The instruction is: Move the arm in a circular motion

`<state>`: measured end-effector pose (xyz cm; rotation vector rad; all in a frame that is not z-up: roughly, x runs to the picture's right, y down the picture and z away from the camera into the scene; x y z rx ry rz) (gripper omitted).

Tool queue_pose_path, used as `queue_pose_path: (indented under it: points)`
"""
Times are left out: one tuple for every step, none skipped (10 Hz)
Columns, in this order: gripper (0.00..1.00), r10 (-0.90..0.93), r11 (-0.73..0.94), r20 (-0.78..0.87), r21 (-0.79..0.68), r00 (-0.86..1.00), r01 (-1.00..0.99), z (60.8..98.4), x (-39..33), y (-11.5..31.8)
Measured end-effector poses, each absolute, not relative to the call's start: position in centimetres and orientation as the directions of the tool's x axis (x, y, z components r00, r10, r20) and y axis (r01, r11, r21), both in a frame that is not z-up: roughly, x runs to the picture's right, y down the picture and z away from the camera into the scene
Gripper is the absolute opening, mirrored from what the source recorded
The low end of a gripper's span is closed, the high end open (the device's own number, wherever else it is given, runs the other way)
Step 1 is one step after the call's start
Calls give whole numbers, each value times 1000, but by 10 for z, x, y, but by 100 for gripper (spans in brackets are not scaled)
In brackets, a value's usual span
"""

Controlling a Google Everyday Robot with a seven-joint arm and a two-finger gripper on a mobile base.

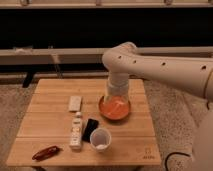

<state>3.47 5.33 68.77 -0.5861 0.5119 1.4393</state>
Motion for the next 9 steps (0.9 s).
queue_pose_path:
  points:
    - [65,758,43,-648,-65,75,-997,689,34,53]
    - [65,758,47,-648,-63,77,-997,690,36,52]
    - [65,757,54,-648,-63,82,-997,695,36,47]
    - [65,756,62,-648,-68,91,-996,702,31,40]
    - [65,755,69,-649,-71,98,-995,707,24,35]
    - [65,753,75,-650,-73,104,-995,710,20,33]
    - [65,753,81,-649,-72,108,-994,713,19,30]
    - [65,752,84,-650,-72,111,-994,717,20,26]
    - [65,752,89,-649,-73,115,-993,721,16,21]
